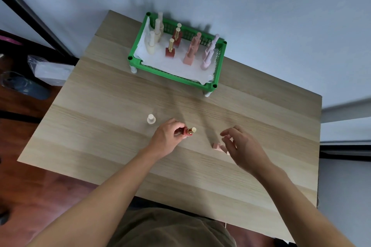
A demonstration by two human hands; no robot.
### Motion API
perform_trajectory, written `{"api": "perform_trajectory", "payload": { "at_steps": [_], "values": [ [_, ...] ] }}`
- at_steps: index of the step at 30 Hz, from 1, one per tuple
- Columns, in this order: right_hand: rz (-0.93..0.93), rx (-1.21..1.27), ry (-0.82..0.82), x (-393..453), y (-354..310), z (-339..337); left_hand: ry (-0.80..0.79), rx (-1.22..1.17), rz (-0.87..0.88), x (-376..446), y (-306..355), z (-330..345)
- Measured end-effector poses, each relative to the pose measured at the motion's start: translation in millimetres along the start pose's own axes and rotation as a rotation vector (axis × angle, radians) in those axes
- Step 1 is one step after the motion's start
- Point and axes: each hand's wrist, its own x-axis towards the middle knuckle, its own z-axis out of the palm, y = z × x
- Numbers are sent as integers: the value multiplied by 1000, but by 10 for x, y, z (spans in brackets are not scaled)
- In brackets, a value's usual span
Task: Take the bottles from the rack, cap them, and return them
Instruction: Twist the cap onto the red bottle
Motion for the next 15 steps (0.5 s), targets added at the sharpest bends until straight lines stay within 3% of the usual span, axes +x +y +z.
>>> {"api": "perform_trajectory", "payload": {
  "at_steps": [15],
  "values": [
    [52,-150,-107,-239,169,89,-4,-19,-56,-57,-74,-6]
  ]
}}
